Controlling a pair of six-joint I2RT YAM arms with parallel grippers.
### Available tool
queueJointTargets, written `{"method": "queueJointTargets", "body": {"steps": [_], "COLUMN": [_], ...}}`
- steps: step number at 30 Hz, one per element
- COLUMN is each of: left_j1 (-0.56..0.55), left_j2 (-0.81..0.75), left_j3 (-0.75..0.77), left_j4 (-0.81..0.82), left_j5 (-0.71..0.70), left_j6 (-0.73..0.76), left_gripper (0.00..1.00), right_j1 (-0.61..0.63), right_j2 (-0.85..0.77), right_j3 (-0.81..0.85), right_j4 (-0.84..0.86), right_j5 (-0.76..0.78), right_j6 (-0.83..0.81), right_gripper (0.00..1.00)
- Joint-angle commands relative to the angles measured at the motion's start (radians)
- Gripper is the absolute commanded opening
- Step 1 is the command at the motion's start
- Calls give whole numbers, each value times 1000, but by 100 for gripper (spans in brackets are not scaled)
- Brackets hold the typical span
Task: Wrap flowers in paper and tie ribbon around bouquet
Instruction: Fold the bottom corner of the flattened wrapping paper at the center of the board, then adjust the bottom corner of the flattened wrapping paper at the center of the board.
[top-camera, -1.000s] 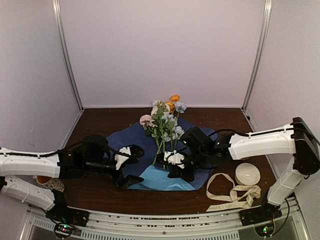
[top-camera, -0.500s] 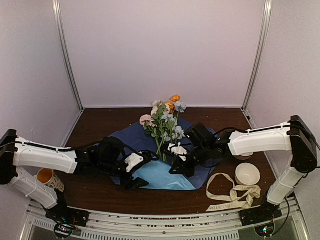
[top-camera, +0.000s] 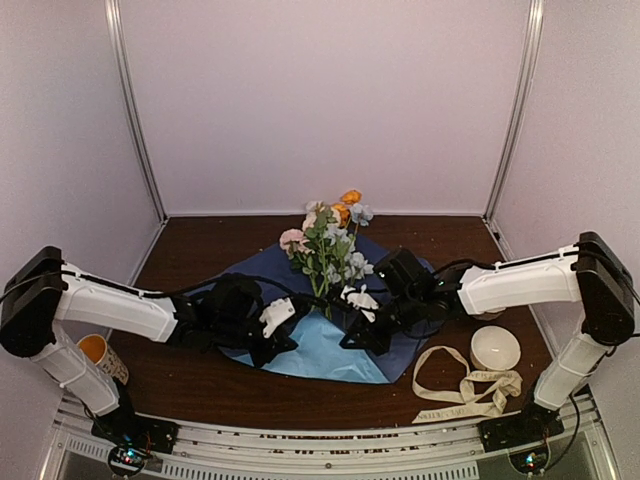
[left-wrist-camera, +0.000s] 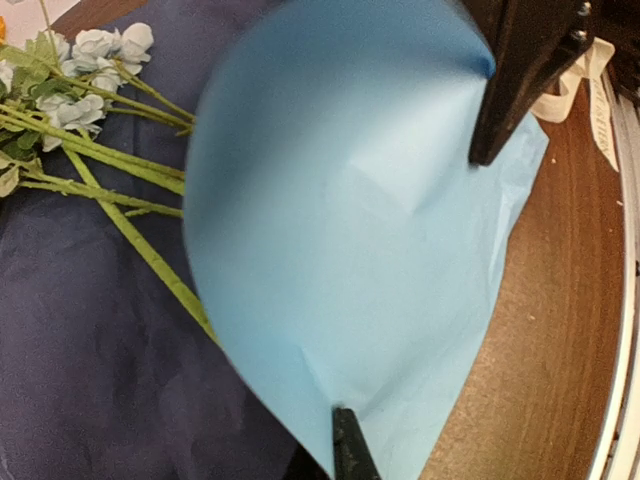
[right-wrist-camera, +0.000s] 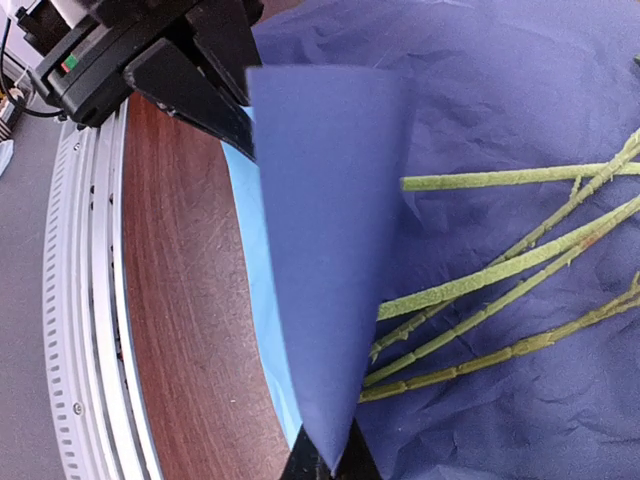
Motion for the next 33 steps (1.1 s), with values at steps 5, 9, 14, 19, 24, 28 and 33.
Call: {"method": "queueJointTargets", "body": {"steps": [5, 9, 14, 19, 24, 28, 33], "left_j1": [27, 33, 46, 47, 49, 56, 61], "left_j2": [87, 128, 170, 192, 183, 181, 159], "left_j3": [72, 83, 59, 48, 30, 31, 28], "left_j4": [-24, -45, -10, 14, 31, 17, -8], "left_j5": [-12, -26, -7, 9, 4, -8, -54], "left_j6": [-43, -64, -112, -143, -161, -181, -218], "left_gripper": [0, 0, 0, 0, 3, 8, 29], "right_j1": [-47, -110, -93, -17, 1, 6, 6], "right_j2": [-74, -134, -154, -71, 78, 135, 164], "right_j3": [-69, -108, -125, -124, -72, -82, -61], "right_j4": [148, 243, 319, 402, 326, 247, 104], "right_j5": [39, -32, -56, -25, -21, 37, 116], "right_j6": [147, 287, 405, 491, 548, 513, 484], "right_gripper": [11, 21, 16, 8, 2, 1, 1]}}
